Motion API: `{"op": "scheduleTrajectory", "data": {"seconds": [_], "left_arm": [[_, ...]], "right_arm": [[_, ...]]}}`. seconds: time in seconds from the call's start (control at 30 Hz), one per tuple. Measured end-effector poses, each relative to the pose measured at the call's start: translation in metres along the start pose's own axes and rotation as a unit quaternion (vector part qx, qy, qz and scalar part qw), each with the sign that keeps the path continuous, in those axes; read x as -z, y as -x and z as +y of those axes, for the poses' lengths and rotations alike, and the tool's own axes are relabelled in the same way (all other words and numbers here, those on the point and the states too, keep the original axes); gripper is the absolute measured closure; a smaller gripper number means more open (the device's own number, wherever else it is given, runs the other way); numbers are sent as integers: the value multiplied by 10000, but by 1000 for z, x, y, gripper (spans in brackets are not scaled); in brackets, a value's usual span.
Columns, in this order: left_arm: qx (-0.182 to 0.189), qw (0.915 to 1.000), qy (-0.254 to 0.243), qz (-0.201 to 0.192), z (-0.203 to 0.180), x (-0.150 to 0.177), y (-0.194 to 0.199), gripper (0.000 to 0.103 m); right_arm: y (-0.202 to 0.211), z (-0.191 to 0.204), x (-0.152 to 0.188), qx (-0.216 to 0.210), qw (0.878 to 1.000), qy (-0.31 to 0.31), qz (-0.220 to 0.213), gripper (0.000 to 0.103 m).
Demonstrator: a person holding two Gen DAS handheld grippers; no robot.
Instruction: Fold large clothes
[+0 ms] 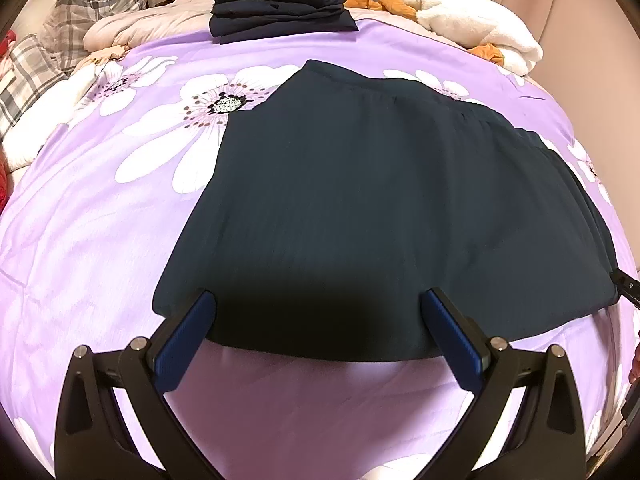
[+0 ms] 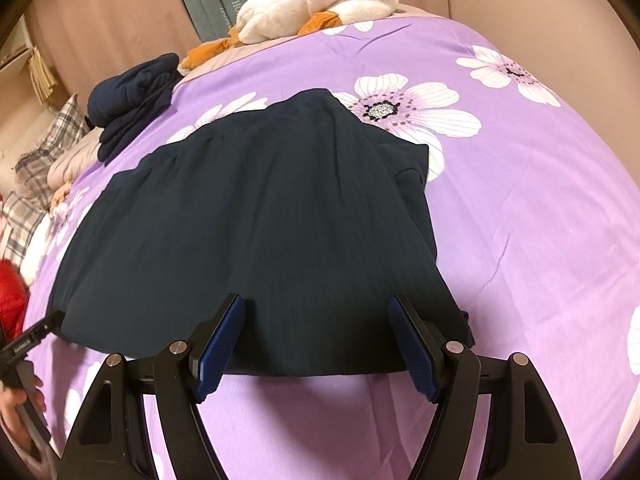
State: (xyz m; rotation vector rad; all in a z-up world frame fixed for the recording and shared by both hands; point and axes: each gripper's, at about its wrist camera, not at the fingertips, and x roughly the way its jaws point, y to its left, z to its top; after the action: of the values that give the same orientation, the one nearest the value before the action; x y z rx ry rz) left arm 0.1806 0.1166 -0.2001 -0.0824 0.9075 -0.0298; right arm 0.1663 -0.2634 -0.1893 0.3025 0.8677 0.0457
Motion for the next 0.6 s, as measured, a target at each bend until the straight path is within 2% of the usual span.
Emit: {"op": "scheduleTrajectory", "data": {"seconds": [0.33,0.6], "left_arm": [[-137,9998,-112,81,4,5,0,0],[-132,9994,205,251,23,16,3,0]], "right_arm": [[5,-4,4,6,10000,-31,34,30],[13,-9,10,103,9999,14,85,30]]}}
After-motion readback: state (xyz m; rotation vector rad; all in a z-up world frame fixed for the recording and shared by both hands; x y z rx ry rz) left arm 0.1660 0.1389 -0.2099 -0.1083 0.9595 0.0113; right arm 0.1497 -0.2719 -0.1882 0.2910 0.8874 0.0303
